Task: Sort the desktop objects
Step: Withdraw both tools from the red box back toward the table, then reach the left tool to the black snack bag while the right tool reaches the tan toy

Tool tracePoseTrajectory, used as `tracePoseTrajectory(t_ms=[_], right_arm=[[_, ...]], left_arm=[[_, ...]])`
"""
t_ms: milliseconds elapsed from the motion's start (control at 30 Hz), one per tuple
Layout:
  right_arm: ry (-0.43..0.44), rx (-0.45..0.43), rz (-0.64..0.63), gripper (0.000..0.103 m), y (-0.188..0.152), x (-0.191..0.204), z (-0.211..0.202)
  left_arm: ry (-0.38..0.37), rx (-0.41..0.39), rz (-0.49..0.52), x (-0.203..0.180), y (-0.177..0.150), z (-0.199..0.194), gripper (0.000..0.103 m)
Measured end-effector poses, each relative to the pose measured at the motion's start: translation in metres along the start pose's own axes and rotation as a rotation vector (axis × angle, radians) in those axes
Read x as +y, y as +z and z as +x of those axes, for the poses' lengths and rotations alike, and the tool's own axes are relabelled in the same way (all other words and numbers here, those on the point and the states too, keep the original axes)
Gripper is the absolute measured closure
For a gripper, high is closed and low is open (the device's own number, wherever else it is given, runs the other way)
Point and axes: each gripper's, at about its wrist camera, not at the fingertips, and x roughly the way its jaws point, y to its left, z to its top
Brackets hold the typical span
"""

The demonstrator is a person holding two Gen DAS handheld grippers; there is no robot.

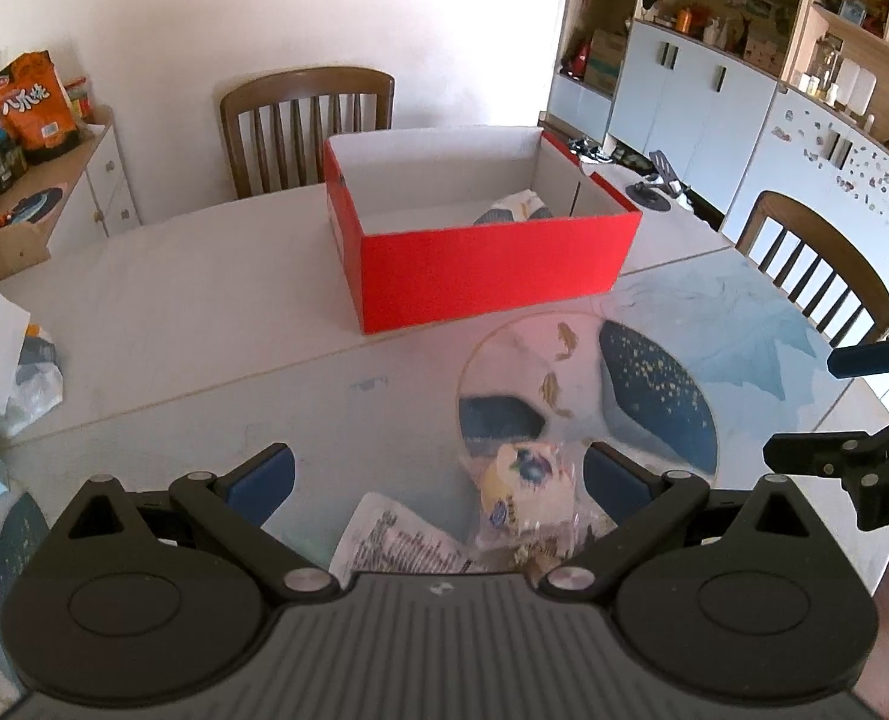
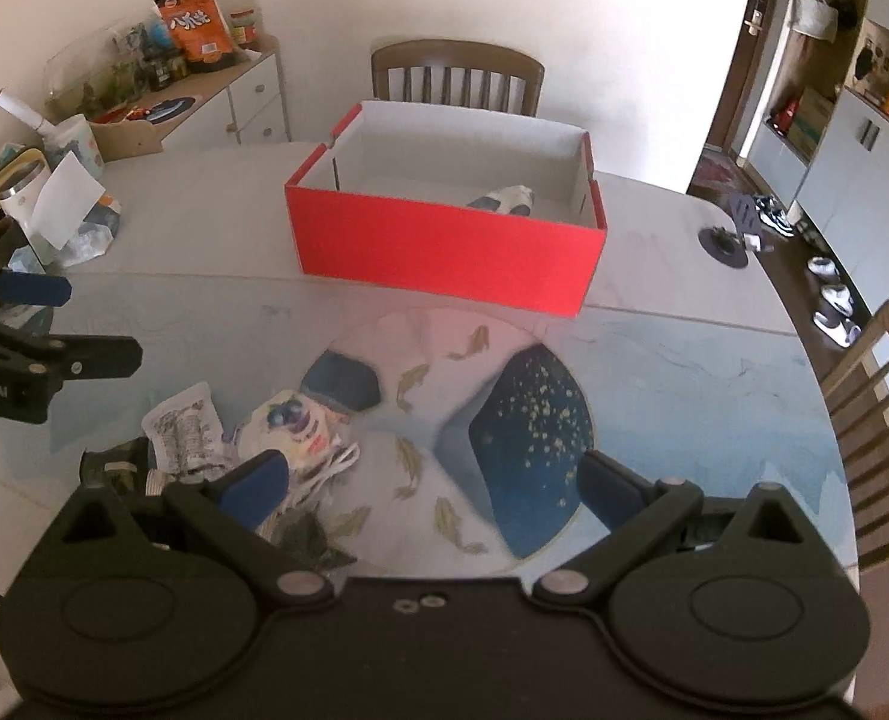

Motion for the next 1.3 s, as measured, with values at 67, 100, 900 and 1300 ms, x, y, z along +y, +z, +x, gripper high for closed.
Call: tracePoseTrajectory(t_ms=[67,100,900,1300], right_arm=[[-0.004,0.009,0.017,0.0,-0.006,0.002,0.001],[-0.005,0.016,0.028,0.0,-0.009,0.002,0.002],[-0.059,0.153,0.165,0.001,-0.067,0.009,0.032],[-0.082,0.198,0.24,0.001,-0.08,0.01,0.045]], left_arm=[[-0.001,0.007,-0.001,0.002,-0.006,0.0,0.0],[-0.002,0.011,-0.001,0.003,-0.01,0.0,0.0],[-0.036,0.133,-0.012,0.034,-0.077,0.028,0.0],[-0.067,0.16,0.051,0.044,-0.102,0.038,0.0]])
